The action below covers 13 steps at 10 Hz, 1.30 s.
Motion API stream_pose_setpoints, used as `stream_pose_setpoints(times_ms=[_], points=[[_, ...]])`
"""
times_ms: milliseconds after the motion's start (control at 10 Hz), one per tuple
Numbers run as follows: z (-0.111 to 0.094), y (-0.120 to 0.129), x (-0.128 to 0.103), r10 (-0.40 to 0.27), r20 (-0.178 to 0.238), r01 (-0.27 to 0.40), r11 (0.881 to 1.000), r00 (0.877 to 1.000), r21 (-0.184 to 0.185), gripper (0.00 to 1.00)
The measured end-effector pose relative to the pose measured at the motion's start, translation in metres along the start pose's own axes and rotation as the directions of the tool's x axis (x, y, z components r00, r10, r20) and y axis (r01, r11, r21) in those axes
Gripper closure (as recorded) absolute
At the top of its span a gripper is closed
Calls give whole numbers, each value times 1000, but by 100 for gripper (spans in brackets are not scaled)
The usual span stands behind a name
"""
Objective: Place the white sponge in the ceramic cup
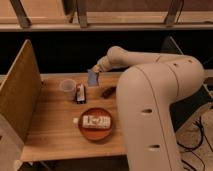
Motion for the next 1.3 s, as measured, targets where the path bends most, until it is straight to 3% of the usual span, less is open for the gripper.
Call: stream_pose_setpoints(times_ms=[300,600,900,1100,1300], points=[[-31,-11,55,-152,-94,148,988,984,-45,100],[-38,-45,98,-257,-174,257,966,951,-27,100],[-25,-88,120,-320,-240,340,939,917,47,100],[-10,-108,122,-323,-269,362,926,907,110,100],[10,-125,117,-306,-290,367,912,907,183,100]])
